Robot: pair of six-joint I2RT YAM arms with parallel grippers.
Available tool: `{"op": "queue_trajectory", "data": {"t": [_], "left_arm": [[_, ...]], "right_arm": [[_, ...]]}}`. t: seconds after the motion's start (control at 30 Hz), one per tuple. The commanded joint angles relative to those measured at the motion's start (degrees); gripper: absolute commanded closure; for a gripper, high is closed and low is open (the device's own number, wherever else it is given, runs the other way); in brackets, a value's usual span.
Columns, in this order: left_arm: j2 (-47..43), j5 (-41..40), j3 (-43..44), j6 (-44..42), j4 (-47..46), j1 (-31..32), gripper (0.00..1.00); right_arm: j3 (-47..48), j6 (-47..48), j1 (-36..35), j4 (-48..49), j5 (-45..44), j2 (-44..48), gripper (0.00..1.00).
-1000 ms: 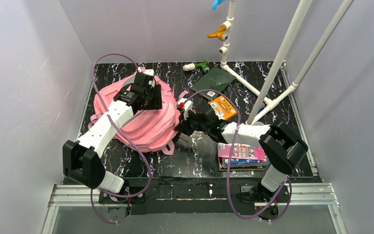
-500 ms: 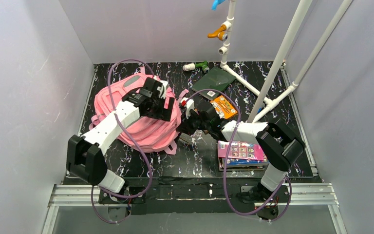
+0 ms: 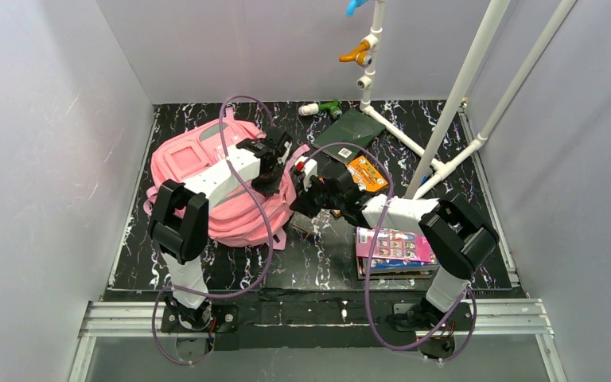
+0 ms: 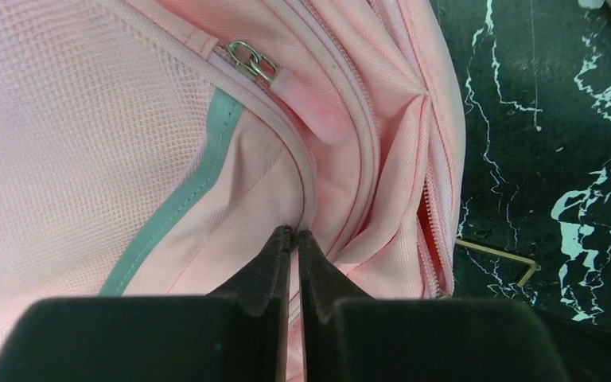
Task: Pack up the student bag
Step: Unzip the student bag at the center of the board.
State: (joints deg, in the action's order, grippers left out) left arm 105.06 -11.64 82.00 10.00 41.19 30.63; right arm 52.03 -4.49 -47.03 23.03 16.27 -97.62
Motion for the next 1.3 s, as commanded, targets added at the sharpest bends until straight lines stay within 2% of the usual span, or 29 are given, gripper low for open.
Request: {"op": "queue_trajectory", "data": {"t": [0.0,0.23,0.4,0.57,0.67,0.8,0.83,0.93,1.03,1.07,1.27], "left_arm": [[-1.44,-5.07,3.94,0.03,1.27,-3.28,1.0],[-7.25,3.4,5.96,9.2,-4.22,-9.13,1.0],[-10.13,2.69,5.54,11.71,-8.73,-9.19,1.0],[-10.79,1.59,6.12,12.15,-10.48,-9.36,1.0],[-12.17,4.03,5.5,11.21,-10.44,-9.36,1.0],[-17.58,8.07,0.51,9.12,-9.79,-9.6,1.0],[-19.48,8.64,-1.59,8.63,-9.62,-9.67,0.94],[-26.63,9.34,-8.63,8.63,-7.99,-9.98,0.6],[-32.21,11.11,-14.5,9.98,-5.56,-10.02,0.37],[-33.92,11.55,-16.2,10.9,-4.46,-10.02,0.3],[-42.86,13.09,-24.06,18.15,-0.38,-10.02,0.13]], "right_arm": [[4.33,3.07,-0.02,-0.78,0.94,0.92,0.99],[6.88,3.5,-0.19,-2.9,-0.04,1.97,0.99],[6.94,4.08,-4.53,-3.21,0.09,2.81,0.99],[2.75,5.7,-10.8,-0.65,-0.18,5.49,0.99],[0.55,4.89,-9.46,0.67,-5.14,7.39,0.99],[1.51,1.63,-5.76,0.78,-1.46,6.79,0.99],[1.83,1.02,-5.33,0.68,-0.31,6.41,0.99],[1.71,-1.15,-4.74,1.26,1.34,5.8,0.99],[0.17,-4.34,-3.12,3.75,0.25,5.53,0.99],[-0.12,-5.54,-2.36,4.38,0.44,5.32,0.99],[1.37,-8.24,1.83,2.05,1.09,2.99,0.99]]}}
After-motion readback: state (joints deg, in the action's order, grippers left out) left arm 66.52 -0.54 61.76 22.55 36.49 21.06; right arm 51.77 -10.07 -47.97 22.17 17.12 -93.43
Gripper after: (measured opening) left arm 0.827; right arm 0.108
